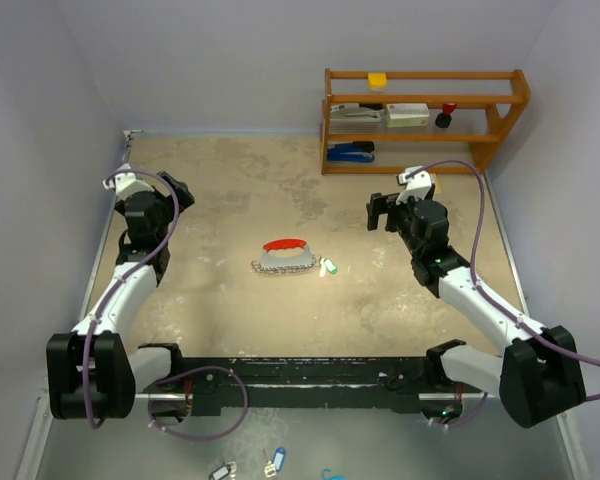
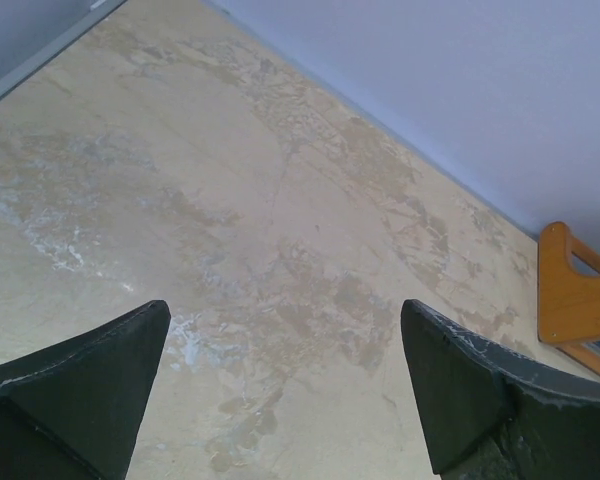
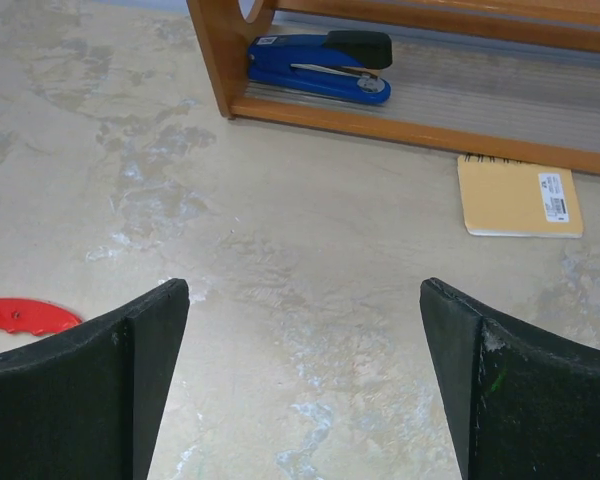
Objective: Remove the keys from the keyring
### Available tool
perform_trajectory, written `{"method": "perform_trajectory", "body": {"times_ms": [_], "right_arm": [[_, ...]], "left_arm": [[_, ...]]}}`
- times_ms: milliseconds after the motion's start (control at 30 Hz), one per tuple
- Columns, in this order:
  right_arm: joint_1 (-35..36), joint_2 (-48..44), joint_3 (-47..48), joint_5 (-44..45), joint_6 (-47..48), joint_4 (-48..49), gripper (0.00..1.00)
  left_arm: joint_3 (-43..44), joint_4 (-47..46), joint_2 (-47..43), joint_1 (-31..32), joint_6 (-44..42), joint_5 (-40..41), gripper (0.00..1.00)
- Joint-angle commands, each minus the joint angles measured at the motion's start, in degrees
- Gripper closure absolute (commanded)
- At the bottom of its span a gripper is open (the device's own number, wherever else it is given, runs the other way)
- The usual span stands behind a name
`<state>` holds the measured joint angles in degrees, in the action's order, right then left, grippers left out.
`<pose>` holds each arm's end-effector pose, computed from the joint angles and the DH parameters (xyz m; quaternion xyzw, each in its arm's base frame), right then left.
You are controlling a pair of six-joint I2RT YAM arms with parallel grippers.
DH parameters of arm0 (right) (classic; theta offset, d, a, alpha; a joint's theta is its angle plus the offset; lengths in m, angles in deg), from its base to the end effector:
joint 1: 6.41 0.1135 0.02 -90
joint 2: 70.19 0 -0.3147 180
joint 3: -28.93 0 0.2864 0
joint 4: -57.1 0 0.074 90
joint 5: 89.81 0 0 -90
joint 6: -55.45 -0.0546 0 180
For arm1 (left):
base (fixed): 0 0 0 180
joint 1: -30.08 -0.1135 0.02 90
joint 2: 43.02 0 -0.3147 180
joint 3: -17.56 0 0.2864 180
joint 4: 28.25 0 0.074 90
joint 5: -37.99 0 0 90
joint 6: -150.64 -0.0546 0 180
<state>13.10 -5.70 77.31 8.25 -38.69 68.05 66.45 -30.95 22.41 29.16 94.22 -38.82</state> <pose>0.2732 0.0887 0.3065 -0.0515 0.7361 0.0871 0.6692 0.2869 0.0171 0.2878 -0.2995 0.7258 -0.0855 0.6134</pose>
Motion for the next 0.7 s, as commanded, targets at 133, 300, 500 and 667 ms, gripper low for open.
{"method": "perform_trajectory", "body": {"times_ms": [133,300,500,667], "right_arm": [[0.09,-2.34,2.48,-2.14,-4.8,2.01,0.0],[0.09,-3.34,2.93,-0.08,-7.95,1.19,0.0],[0.0,-4.68,0.03,3.13,-8.41,6.44,0.0],[0.0,-2.59,2.01,-0.21,-1.98,3.48,0.0]], "left_arm": [[2.6,-2.58,1.43,0.23,-1.15,-3.81,0.04],[2.6,-2.67,1.07,0.23,-1.91,-4.69,0.04],[5.88,2.61,2.52,0.46,-1.51,-0.49,0.05],[4.84,-0.51,4.01,0.83,-0.69,-6.6,0.0]]}}
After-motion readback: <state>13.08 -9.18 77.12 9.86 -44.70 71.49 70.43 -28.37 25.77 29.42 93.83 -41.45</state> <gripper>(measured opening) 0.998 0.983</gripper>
